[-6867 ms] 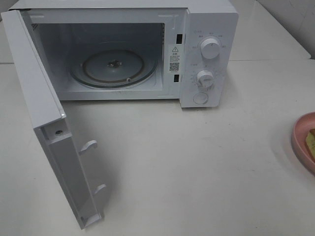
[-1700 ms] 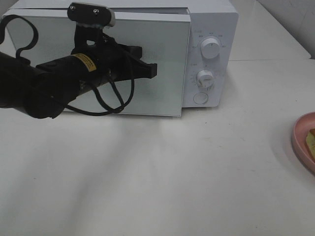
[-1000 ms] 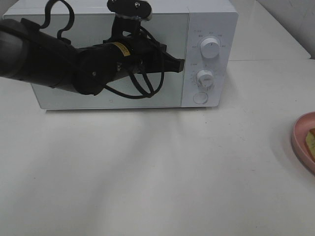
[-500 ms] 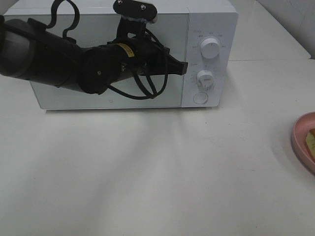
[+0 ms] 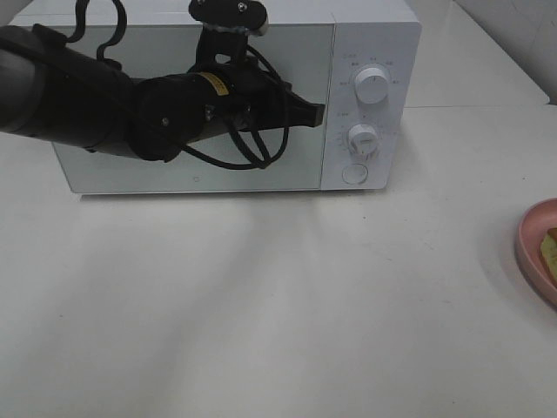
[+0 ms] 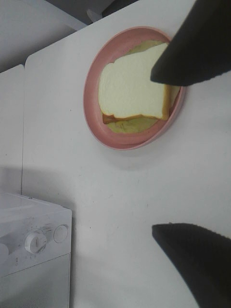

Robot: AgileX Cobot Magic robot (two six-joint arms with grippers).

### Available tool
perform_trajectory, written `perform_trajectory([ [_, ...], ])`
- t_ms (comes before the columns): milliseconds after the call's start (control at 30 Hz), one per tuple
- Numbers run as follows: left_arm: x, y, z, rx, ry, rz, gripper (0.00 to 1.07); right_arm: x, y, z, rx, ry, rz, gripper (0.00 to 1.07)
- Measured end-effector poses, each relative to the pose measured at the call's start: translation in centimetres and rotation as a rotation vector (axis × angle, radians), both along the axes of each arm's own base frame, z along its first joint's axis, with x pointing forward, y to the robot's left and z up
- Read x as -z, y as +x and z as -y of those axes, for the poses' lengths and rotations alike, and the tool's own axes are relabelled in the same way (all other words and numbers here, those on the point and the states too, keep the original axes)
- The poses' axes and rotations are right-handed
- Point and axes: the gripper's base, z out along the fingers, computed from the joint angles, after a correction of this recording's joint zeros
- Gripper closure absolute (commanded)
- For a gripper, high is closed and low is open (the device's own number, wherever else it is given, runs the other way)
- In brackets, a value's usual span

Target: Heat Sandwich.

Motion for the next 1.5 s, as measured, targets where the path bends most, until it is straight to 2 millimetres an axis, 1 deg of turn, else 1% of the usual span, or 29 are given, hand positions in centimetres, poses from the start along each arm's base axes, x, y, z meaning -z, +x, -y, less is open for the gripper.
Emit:
perform_trajectory([
  [67, -0.2, -0.5, -0.6, -0.02, -0.017, 0.005, 1.07, 0.0, 0.0, 0.0, 0.0, 0.0, 0.0, 0.31],
  [133, -0.3, -0.7, -0.8, -0.026, -0.021, 0.005, 1.07, 0.0, 0.0, 0.0, 0.0, 0.0, 0.0, 0.31],
  [167, -0.5, -1.3, -1.4, -0.032, -0.022, 0.001, 1.07, 0.0, 0.0, 0.0, 0.0, 0.0, 0.0, 0.31],
  [200, -0.5, -1.7, -1.5, -0.03, -0.021, -0.003, 1.07, 0.0, 0.0, 0.0, 0.0, 0.0, 0.0, 0.31],
  [233, -0.5, -1.7, -1.5, -0.03, -0.021, -0.003, 1.07, 0.0, 0.0, 0.0, 0.0, 0.0, 0.0, 0.31],
  [300, -0.4, -3.0, -1.8, -0.014, -0.004, -0.027, 1.07, 0.0, 0.0, 0.0, 0.0, 0.0, 0.0, 0.31],
  [367, -0.4, -3.8, -2.2, -0.001, 0.017, -0.065, 1.07, 0.0, 0.0, 0.0, 0.0, 0.0, 0.0, 0.31],
  [400, -0.4, -3.8, -2.2, -0.001, 0.017, -0.065, 1.07, 0.0, 0.0, 0.0, 0.0, 0.0, 0.0, 0.31],
  [433, -0.4, -4.2, -2.4, 0.007, 0.031, -0.091, 1.05, 0.0, 0.0, 0.0, 0.0, 0.0, 0.0, 0.31],
  [500, -0.5, -5.3, -3.0, 0.031, 0.073, -0.165, 0.84, 0.0, 0.0, 0.0, 0.0, 0.0, 0.0, 0.31],
  [567, -0.6, -6.0, -3.4, 0.053, 0.104, -0.211, 0.6, 0.0, 0.0, 0.0, 0.0, 0.0, 0.0, 0.31],
  [600, -0.6, -6.0, -3.4, 0.053, 0.104, -0.211, 0.6, 0.0, 0.0, 0.0, 0.0, 0.0, 0.0, 0.31],
  [633, -0.9, -6.7, -3.7, 0.077, 0.138, -0.262, 0.29, 0.0, 0.0, 0.0, 0.0, 0.0, 0.0, 0.31],
  [667, -1.0, -6.9, -3.8, 0.084, 0.148, -0.285, 0.14, 0.0, 0.0, 0.0, 0.0, 0.0, 0.0, 0.31],
  [700, -1.1, -7.3, -3.9, 0.092, 0.16, -0.309, 0.05, 0.0, 0.0, 0.0, 0.0, 0.0, 0.0, 0.31],
  [733, -1.1, -7.3, -3.9, 0.092, 0.16, -0.309, 0.05, 0.0, 0.0, 0.0, 0.0, 0.0, 0.0, 0.31],
  [800, -1.6, -8.1, -4.3, 0.116, 0.193, -0.381, 0.07, 0.0, 0.0, 0.0, 0.0, 0.0, 0.0, 0.31],
  [900, -2.2, -8.7, -4.5, 0.13, 0.207, -0.41, 0.07, 0.0, 0.0, 0.0, 0.0, 0.0, 0.0, 0.31],
  [1000, -3.4, -9.8, -5.2, 0.164, 0.245, -0.453, 0.07, 0.0, 0.0, 0.0, 0.0, 0.0, 0.0, 0.31],
  [1033, -3.4, -9.8, -5.2, 0.164, 0.245, -0.453, 0.07, 0.0, 0.0, 0.0, 0.0, 0.0, 0.0, 0.31],
  [1067, -4.0, -10.4, -5.6, 0.184, 0.275, -0.476, 0.07, 0.0, 0.0, 0.0, 0.0, 0.0, 0.0, 0.31],
  [1167, -4.6, -11.2, -6.1, 0.204, 0.304, -0.518, 0.07, 0.0, 0.0, 0.0, 0.0, 0.0, 0.0, 0.31],
  [1200, -4.6, -11.2, -6.1, 0.204, 0.304, -0.518, 0.07, 0.0, 0.0, 0.0, 0.0, 0.0, 0.0, 0.31],
  [1233, -5.0, -11.9, -6.5, 0.214, 0.323, -0.556, 0.08, 0.0, 0.0, 0.0, 0.0, 0.0, 0.0, 0.31],
  [1333, -5.5, -12.9, -7.1, 0.224, 0.353, -0.631, 0.08, 0.0, 0.0, 0.0, 0.0, 0.0, 0.0, 0.31],
  [1500, -5.5, -13.8, -7.9, 0.223, 0.41, -0.715, 0.08, 0.0, 0.0, 0.0, 0.0, 0.0, 0.0, 0.31],
])
